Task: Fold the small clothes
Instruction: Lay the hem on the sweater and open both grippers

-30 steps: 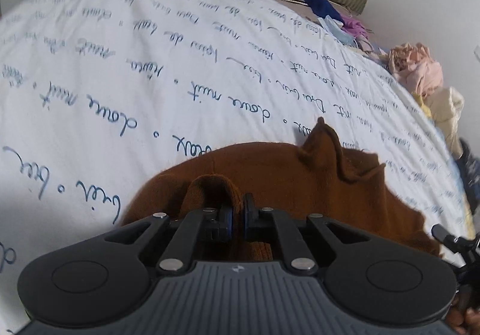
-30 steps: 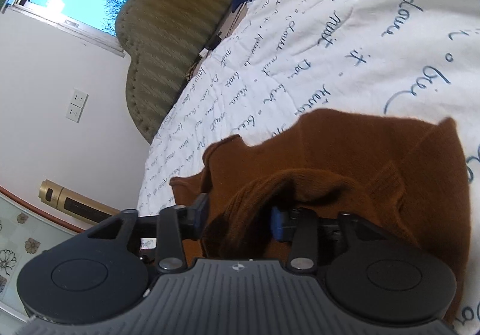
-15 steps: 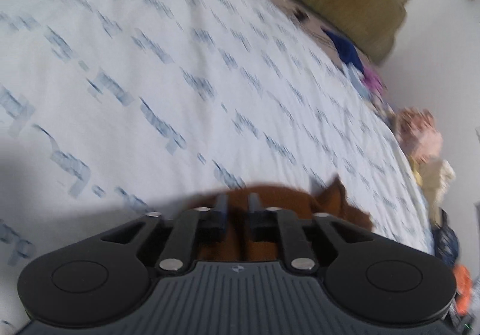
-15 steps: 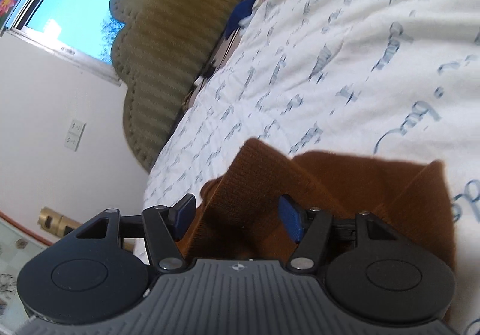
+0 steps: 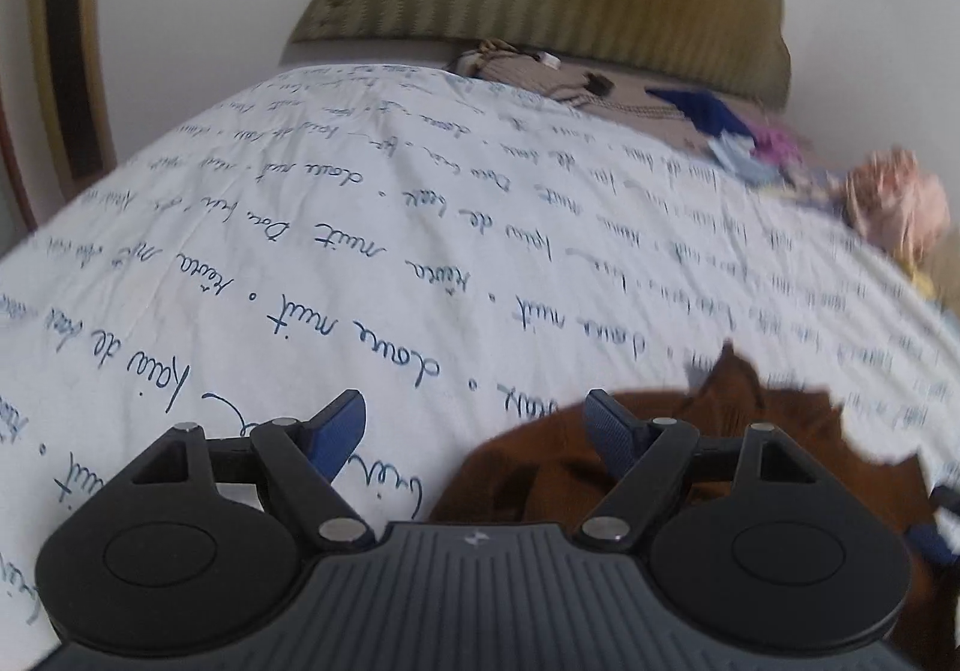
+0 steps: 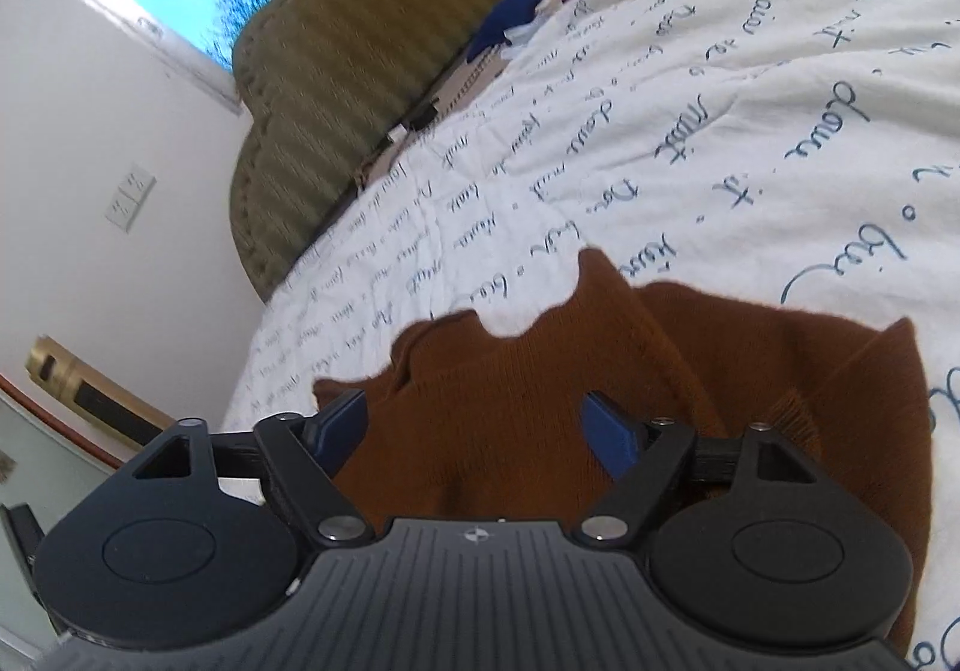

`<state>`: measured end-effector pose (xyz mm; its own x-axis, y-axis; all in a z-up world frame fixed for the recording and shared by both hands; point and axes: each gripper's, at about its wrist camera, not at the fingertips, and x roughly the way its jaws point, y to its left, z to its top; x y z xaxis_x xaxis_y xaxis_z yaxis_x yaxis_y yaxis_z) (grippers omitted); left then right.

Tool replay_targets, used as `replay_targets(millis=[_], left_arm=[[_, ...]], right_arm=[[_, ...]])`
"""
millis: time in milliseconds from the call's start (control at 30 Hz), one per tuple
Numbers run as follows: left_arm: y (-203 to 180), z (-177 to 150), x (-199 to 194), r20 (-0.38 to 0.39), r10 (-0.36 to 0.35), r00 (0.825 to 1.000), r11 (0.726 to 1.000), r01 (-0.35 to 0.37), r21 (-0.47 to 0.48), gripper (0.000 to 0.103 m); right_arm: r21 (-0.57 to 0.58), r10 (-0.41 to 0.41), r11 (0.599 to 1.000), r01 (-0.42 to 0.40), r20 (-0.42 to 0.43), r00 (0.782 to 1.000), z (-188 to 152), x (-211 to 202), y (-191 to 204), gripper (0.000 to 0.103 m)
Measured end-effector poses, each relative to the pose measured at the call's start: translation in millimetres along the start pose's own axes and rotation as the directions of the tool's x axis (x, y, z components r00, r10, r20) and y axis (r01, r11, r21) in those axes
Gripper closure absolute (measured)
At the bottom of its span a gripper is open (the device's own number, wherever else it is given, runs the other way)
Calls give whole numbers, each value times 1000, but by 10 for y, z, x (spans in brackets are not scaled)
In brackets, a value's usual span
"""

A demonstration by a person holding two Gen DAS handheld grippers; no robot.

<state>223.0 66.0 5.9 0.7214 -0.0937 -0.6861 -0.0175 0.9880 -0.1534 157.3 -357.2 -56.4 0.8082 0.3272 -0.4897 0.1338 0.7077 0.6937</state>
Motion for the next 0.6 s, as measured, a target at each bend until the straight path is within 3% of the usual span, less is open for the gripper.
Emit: replay_targets(millis=[133,233,333,400,433,467,533,600], left_arm=[[-206,-156,88,-66,-41,997,982,52,179,23],[-413,-288,153,-98,-43,994,939,74,335,23],[-647,-365,284,-50,70,996,872,-37,488,23],[-724,-337,380,27,164,986,844,-154,513,23],[-716,-285,406,48,202,978,847,-199,494,21],[-668,-207,414,44,220,974,865,-216,452,20],[-488,-42,369,10,216,976,923,-208,323,21],[-315,28,287,-12,182,983,957,-174,234,21]], right_arm=[[-89,-85,992,84,-1,996,-45,12,108,16],[-106,-81,991,81,4,997,-80,-25,180,9],[-142,-74,987,73,-4,997,-136,-31,285,5],[-174,-80,982,77,-12,997,-182,-14,369,5],[-185,-84,979,80,-15,996,-199,-9,399,4],[-195,-88,977,83,-17,996,-218,-9,424,4],[-207,-87,975,81,-22,996,-242,-29,461,4],[-229,-82,971,73,-30,996,-259,-58,491,4]])
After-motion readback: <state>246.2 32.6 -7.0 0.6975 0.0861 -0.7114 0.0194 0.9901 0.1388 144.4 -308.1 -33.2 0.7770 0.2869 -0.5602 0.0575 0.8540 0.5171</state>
